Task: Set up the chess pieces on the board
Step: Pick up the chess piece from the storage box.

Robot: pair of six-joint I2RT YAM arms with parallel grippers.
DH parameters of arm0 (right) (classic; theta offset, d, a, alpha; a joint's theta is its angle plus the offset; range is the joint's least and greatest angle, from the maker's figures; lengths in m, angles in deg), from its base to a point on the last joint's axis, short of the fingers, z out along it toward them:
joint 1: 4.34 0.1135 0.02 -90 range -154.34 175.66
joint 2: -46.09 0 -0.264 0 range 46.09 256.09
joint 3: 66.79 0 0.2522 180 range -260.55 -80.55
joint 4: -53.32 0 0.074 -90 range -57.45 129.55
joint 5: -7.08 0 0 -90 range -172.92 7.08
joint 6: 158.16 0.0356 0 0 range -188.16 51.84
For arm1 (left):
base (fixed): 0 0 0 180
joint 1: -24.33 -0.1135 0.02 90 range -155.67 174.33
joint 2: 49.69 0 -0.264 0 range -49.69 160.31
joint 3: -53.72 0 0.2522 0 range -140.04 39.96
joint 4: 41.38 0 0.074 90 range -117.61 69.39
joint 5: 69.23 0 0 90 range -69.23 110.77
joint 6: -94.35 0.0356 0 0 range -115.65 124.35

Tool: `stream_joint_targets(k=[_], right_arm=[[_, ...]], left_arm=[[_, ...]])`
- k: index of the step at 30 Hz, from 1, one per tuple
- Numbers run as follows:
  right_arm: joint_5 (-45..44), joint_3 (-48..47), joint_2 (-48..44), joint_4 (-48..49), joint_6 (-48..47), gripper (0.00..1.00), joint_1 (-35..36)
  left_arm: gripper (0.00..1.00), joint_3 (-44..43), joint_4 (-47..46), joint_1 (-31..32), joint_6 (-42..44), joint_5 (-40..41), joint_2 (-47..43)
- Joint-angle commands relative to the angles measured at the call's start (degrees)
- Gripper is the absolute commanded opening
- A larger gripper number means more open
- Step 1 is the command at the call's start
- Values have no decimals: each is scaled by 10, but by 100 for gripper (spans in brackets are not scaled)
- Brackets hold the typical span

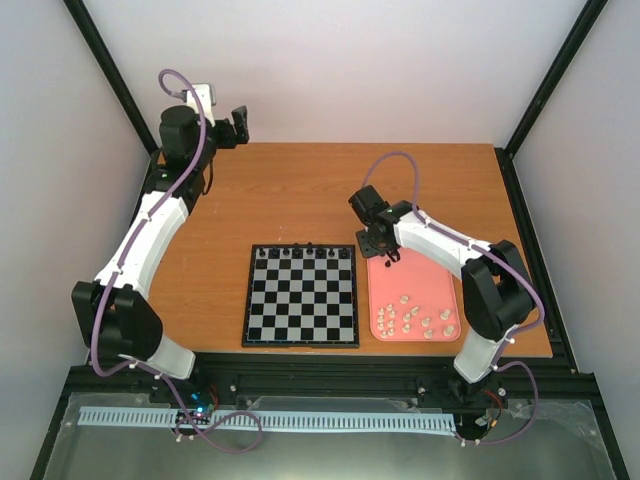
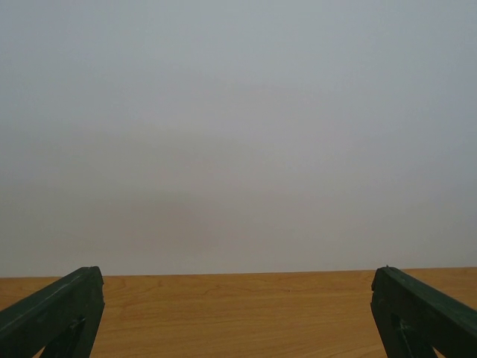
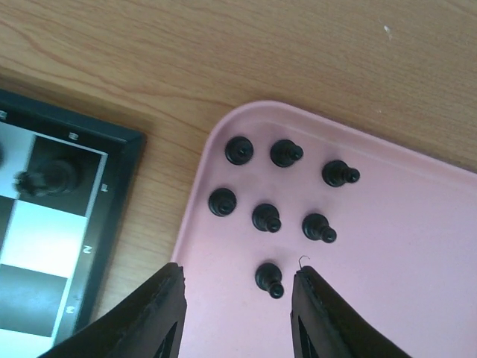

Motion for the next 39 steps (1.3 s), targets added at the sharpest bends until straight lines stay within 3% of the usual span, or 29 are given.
stream_joint_targets(k=[1,19,39], right_arm=[[-19,23,2,14,27,46,-12],[21,105,-23,43,54,37,-46],[57,89,25,64,27,29,-68]], left_arm=[[100,-16,-10,1,5,-6,9],[100,-28,-6,1,3,-10,27],[100,-33,-4,1,3,-7,35]])
